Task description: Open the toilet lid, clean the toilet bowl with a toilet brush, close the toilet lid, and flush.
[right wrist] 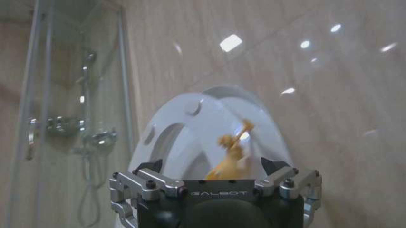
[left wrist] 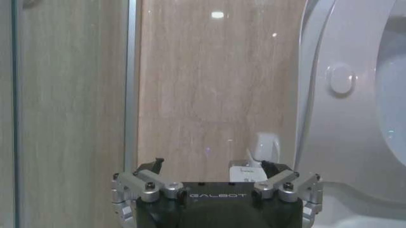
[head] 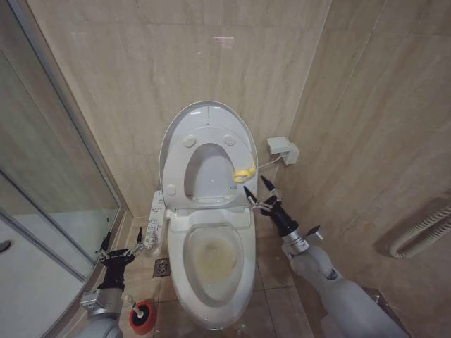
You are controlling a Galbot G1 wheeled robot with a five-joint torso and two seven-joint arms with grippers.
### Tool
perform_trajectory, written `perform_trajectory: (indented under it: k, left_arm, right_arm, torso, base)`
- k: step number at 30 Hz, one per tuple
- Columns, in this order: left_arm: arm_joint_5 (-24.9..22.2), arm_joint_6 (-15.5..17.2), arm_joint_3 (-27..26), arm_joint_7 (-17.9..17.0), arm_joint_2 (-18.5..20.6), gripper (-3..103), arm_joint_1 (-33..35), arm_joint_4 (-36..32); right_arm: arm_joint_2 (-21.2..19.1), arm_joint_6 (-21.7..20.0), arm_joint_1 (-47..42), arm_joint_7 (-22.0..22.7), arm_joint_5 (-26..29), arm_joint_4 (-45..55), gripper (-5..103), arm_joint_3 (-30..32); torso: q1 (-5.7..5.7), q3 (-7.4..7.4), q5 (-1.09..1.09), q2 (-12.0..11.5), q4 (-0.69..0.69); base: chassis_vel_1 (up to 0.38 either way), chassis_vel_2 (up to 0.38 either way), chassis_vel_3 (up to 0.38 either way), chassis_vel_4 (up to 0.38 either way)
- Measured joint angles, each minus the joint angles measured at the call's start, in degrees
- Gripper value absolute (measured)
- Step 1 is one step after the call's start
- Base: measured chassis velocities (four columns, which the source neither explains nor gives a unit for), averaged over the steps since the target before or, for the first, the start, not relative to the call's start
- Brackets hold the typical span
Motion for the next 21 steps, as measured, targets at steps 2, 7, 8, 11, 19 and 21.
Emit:
perform_trajectory:
  k: [2, 7, 8, 11, 19, 21]
  left_arm:
    - [-0.03, 0.00, -0.11, 0.00, 0.06, 100, -0.11, 0.16]
    - [-0.05, 0.00, -0.28, 0.00, 0.07, 100, -0.11, 0.26]
    - [-0.06, 0.00, -0.32, -0.01, 0.05, 100, -0.09, 0.27]
    - [-0.06, -0.01, -0.34, -0.01, -0.07, 100, -0.07, 0.28]
    - [-0.01, -0.02, -0.35, -0.03, -0.55, 100, -0.06, 0.37]
    - [0.04, -0.02, -0.37, -0.03, -0.63, 100, 0.05, 0.35]
  right_arm:
    - [0.62, -0.02, 1.33, -1.26, 0.08, -1.51, 100, -1.36]
    - [1.05, -0.04, 3.03, -1.41, 0.12, -3.53, 100, -2.24]
    - [1.14, -0.04, 3.43, -1.42, 0.14, -4.01, 100, -2.36]
    - [1.39, -0.03, 4.86, -1.42, 0.19, -5.71, 100, -2.60]
    - [2.49, -0.03, 9.23, -1.24, 0.87, -10.60, 100, -3.05]
    - [2.63, -0.03, 9.91, -1.25, 1.08, -11.16, 100, -3.11]
  torso:
    - [0.00, 0.00, 0.00, 0.00, 0.00]
    - [0.00, 0.00, 0.00, 0.00, -0.02]
    - [0.00, 0.00, 0.00, 0.00, -0.01]
    - [0.00, 0.00, 0.00, 0.00, -0.01]
    - [0.00, 0.01, 0.00, 0.00, 0.00]
    - [0.00, 0.01, 0.00, 0.00, 0.00]
  base:
    - [0.000, 0.000, 0.000, 0.000]
    - [0.000, 0.000, 0.000, 0.000]
    - [0.000, 0.000, 0.000, 0.000]
    - [0.000, 0.000, 0.000, 0.000]
    - [0.000, 0.000, 0.000, 0.000]
    - [0.000, 0.000, 0.000, 0.000]
